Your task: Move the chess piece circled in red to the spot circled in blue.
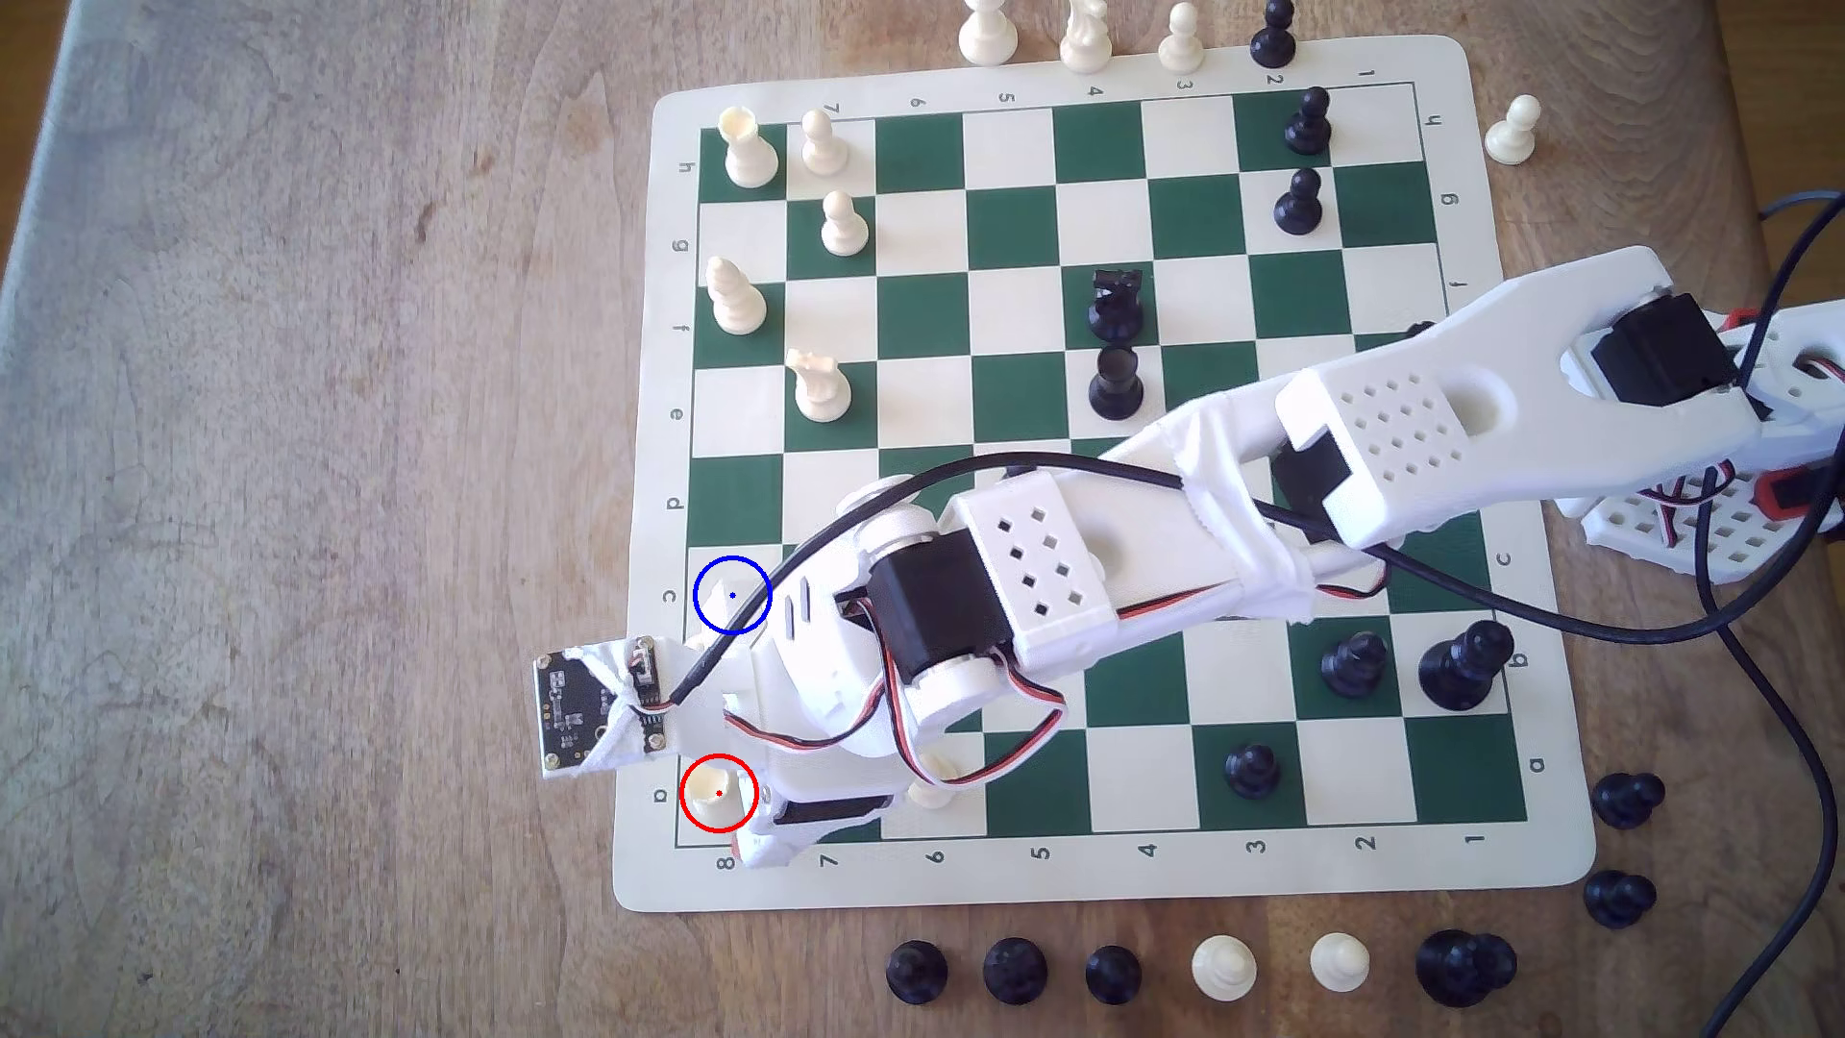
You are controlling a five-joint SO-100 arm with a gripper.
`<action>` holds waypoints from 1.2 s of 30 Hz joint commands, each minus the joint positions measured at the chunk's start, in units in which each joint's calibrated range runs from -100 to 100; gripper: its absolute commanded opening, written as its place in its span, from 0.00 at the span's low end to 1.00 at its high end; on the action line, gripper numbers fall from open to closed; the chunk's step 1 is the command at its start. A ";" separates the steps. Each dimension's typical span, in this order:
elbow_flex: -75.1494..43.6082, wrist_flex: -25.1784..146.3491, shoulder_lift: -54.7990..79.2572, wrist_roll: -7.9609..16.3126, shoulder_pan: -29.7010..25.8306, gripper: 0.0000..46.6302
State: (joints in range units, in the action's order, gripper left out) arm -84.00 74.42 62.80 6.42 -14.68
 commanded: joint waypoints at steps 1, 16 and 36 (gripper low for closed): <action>0.59 -0.06 -10.42 -0.05 -0.46 0.31; 3.13 -0.88 -12.37 -0.29 0.71 0.32; 2.14 -4.40 -5.75 -1.07 1.10 0.33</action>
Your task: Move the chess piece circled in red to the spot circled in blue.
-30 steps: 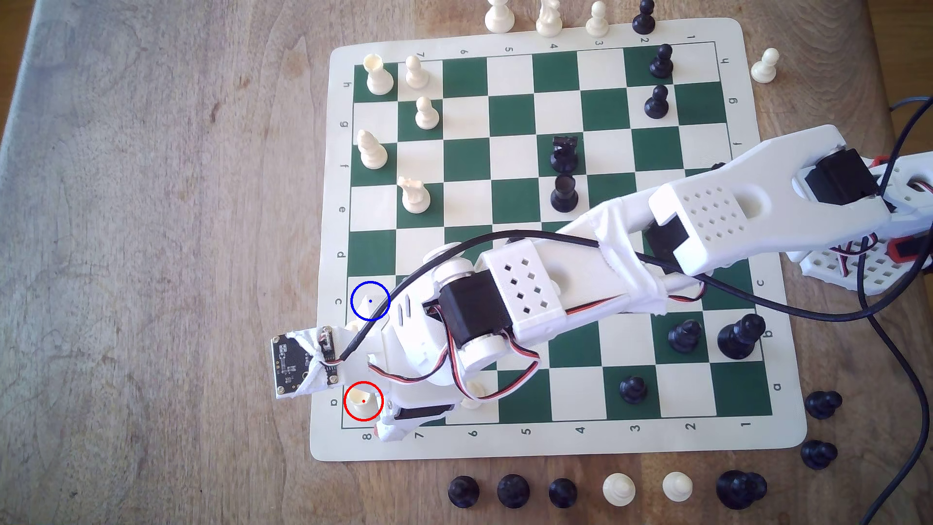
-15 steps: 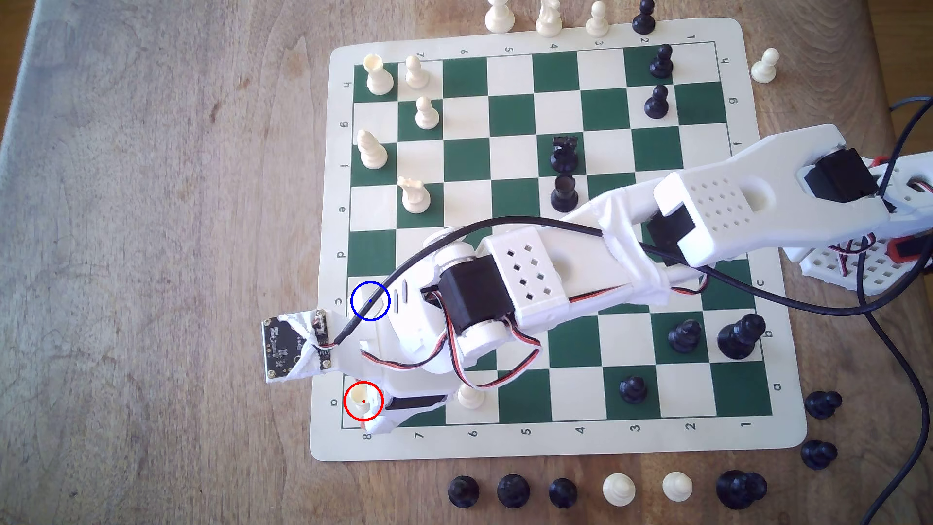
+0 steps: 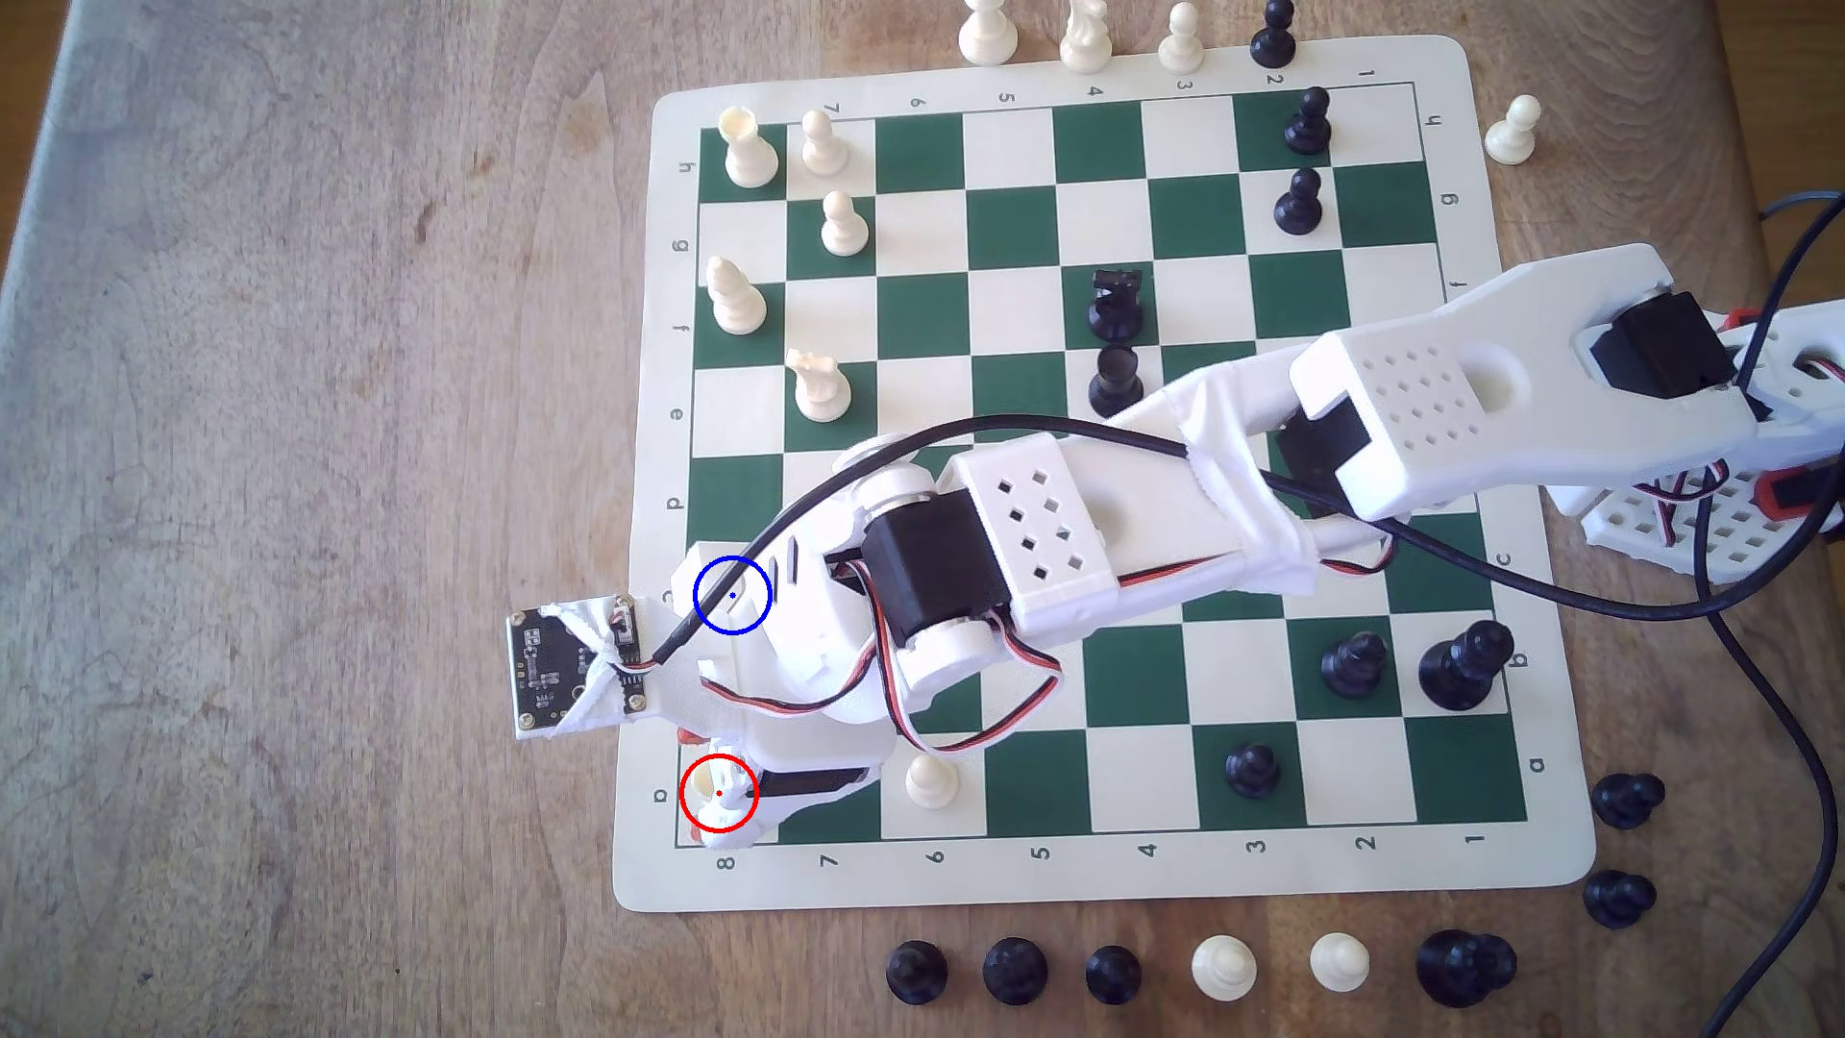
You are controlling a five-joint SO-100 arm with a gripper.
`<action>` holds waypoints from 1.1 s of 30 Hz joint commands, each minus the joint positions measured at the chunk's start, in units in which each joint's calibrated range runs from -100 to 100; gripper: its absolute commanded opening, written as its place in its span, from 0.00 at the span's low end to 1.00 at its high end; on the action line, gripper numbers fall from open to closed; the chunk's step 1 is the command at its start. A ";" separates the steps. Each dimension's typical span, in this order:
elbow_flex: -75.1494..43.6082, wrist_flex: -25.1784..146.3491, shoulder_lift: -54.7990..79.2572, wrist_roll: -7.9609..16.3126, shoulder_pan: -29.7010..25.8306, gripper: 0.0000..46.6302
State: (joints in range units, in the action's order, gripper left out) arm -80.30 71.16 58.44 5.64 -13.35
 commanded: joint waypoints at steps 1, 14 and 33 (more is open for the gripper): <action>-1.57 -1.29 -1.14 -0.29 -0.38 0.33; -1.57 -2.44 0.81 -0.73 -0.07 0.33; -1.30 -3.83 1.15 -0.73 -1.00 0.01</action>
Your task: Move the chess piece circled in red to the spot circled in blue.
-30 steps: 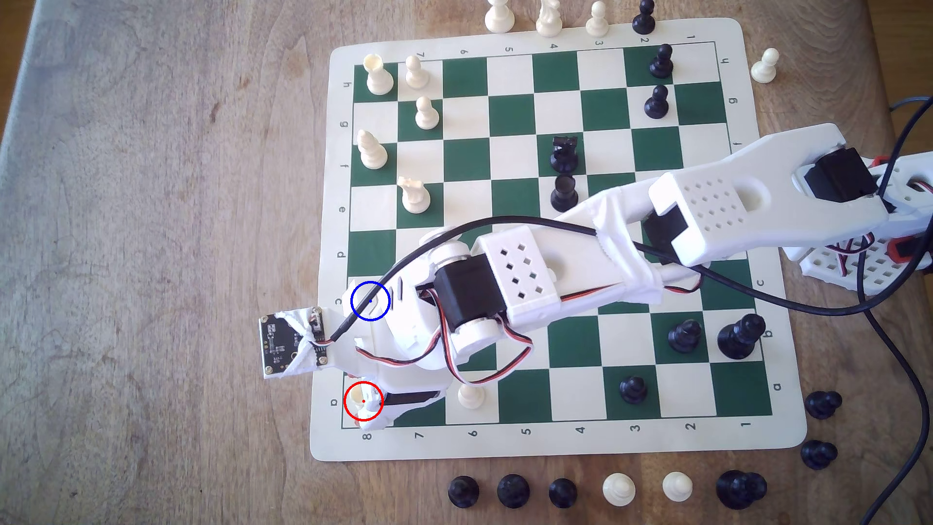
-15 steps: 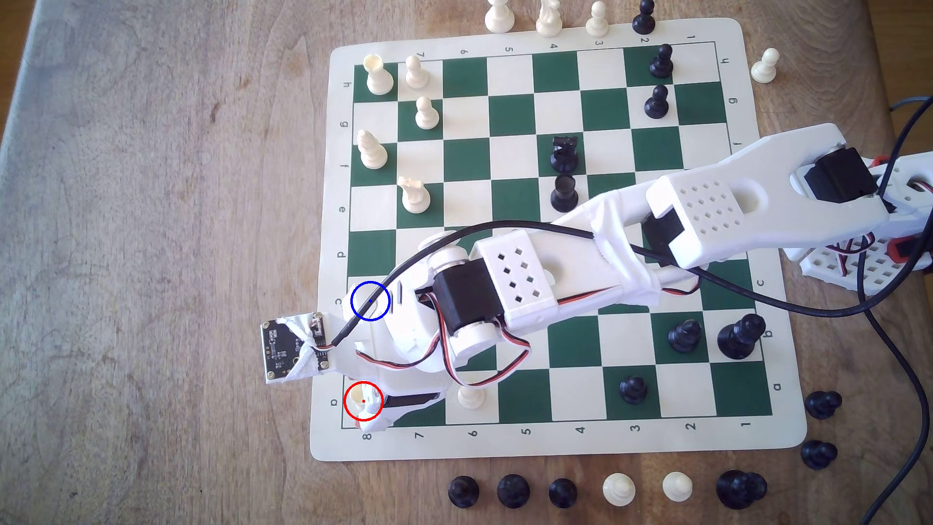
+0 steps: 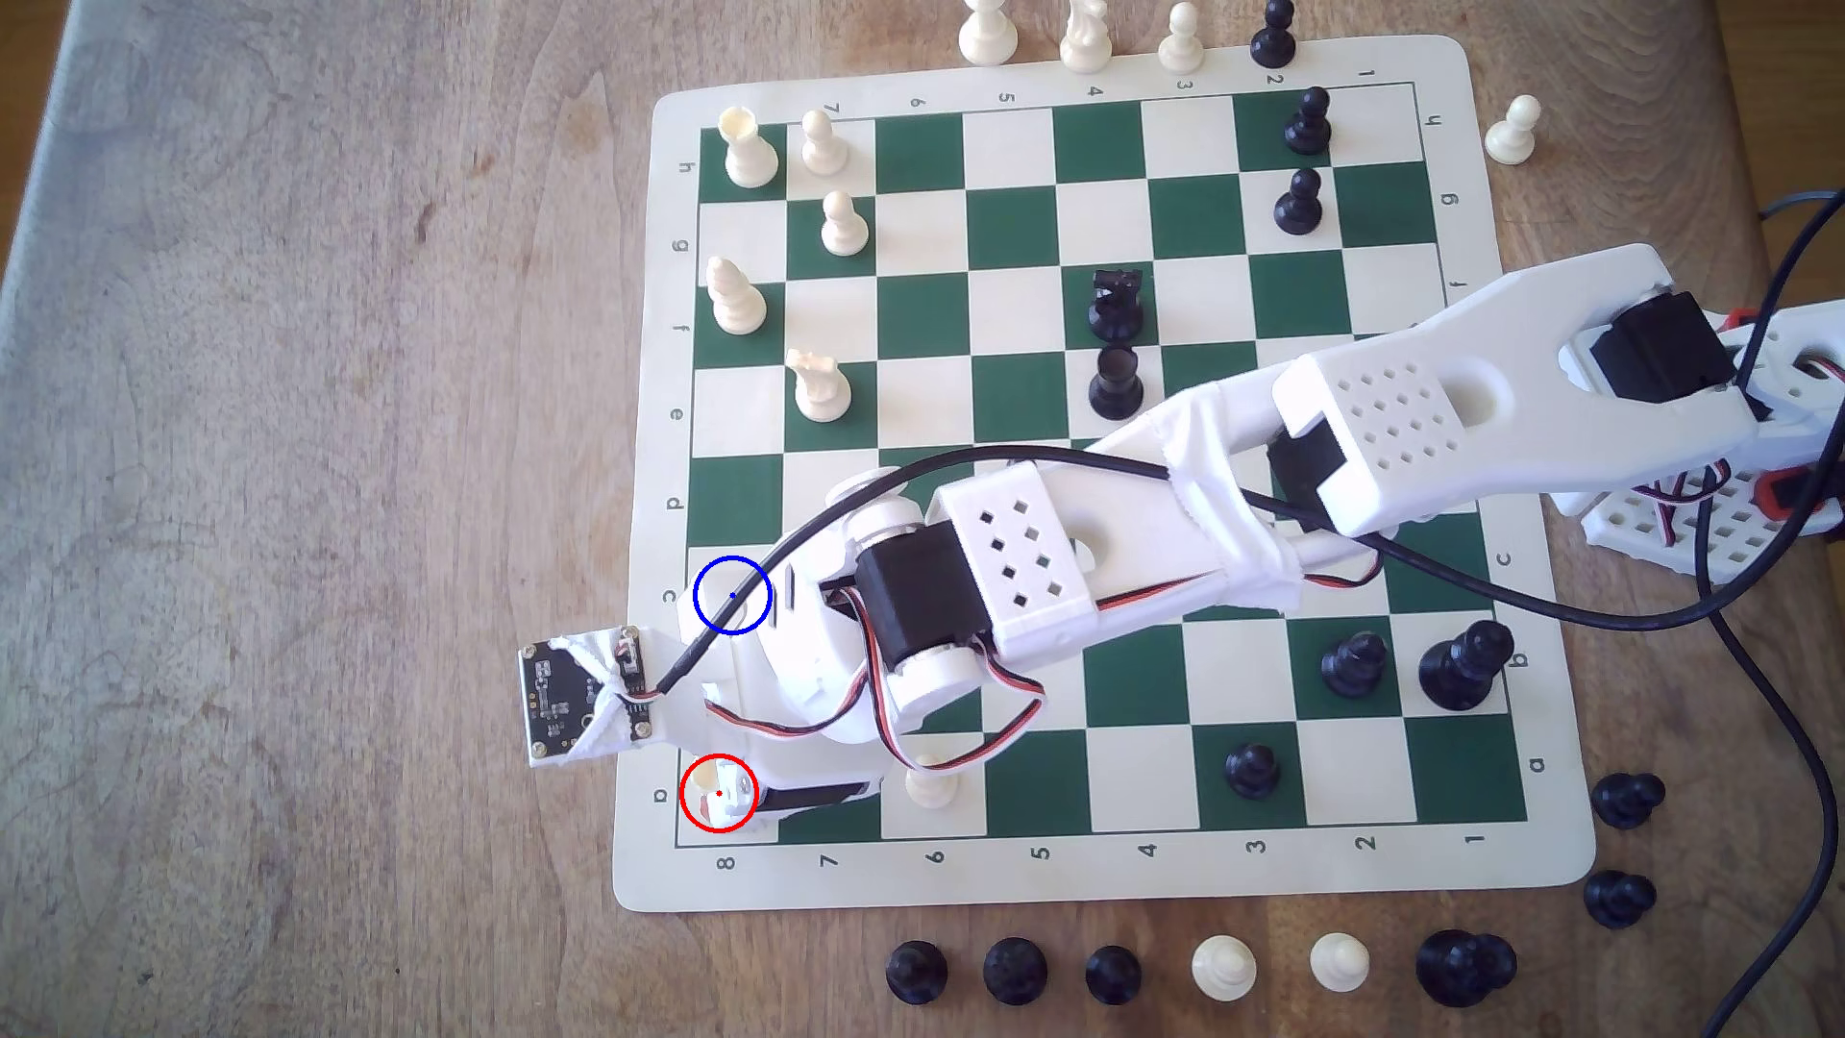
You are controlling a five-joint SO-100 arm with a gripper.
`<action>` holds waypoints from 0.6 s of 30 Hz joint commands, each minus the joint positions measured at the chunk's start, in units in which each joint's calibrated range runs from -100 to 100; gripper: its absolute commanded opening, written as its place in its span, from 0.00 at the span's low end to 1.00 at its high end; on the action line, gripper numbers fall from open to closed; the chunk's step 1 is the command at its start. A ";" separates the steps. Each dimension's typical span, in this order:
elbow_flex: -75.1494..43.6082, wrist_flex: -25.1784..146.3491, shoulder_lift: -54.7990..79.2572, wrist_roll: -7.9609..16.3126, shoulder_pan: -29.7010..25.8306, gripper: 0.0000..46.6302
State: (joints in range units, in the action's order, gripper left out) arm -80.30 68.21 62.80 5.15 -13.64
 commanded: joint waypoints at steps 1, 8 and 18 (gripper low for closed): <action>-1.21 -0.89 -3.38 -0.20 -0.79 0.01; -0.93 -1.79 -11.27 1.81 -1.57 0.01; 10.04 -2.28 -28.59 2.34 1.64 0.01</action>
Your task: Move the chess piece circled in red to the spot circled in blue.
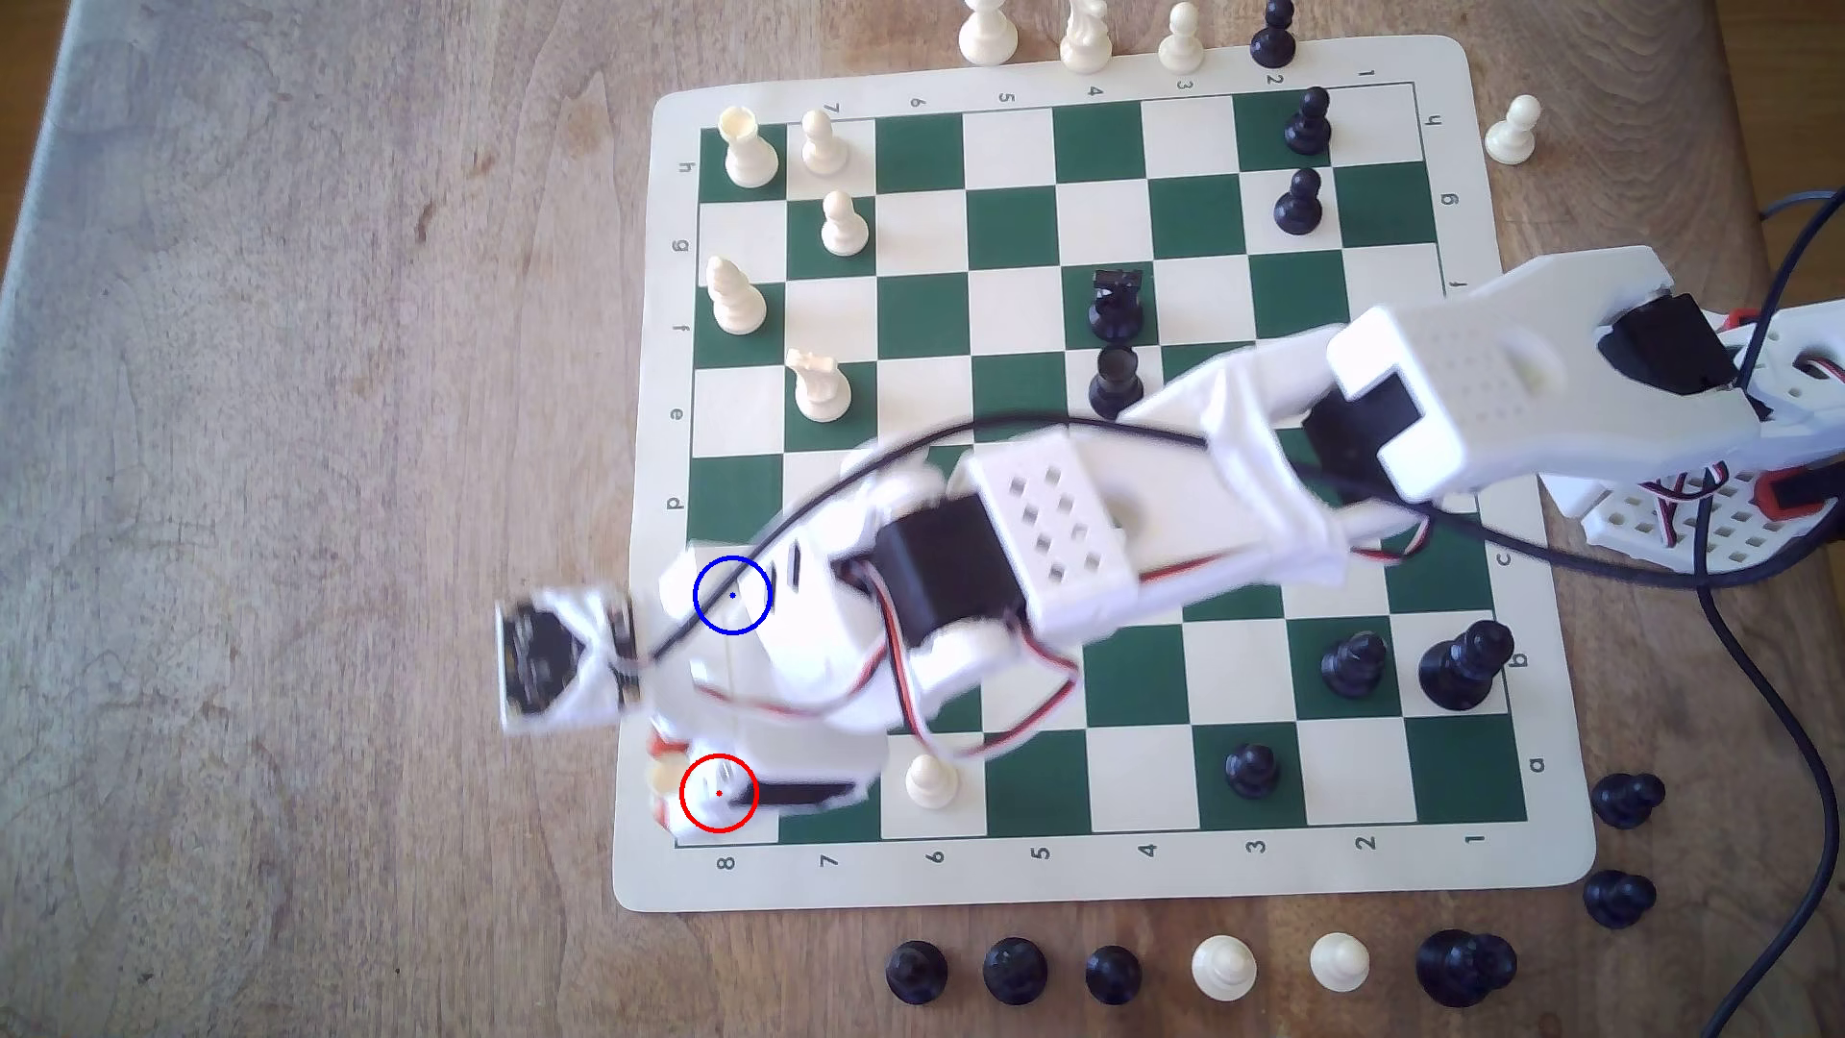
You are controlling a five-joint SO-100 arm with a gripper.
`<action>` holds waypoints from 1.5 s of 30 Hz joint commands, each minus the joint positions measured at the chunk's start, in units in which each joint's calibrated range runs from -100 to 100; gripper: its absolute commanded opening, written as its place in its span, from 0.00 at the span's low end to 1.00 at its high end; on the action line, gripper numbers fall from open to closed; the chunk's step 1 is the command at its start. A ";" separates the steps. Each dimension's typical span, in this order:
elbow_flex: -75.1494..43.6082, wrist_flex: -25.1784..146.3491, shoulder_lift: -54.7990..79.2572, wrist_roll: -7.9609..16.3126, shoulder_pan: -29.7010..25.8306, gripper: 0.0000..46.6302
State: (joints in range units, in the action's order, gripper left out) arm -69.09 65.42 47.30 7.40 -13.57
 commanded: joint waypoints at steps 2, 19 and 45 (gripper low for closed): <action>-0.81 0.68 -14.36 0.10 2.19 0.01; 10.89 0.59 -11.22 -2.64 9.78 0.01; 23.31 -9.07 -6.38 -3.27 10.01 0.02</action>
State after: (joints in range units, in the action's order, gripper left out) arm -44.42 57.29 43.11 4.37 -3.61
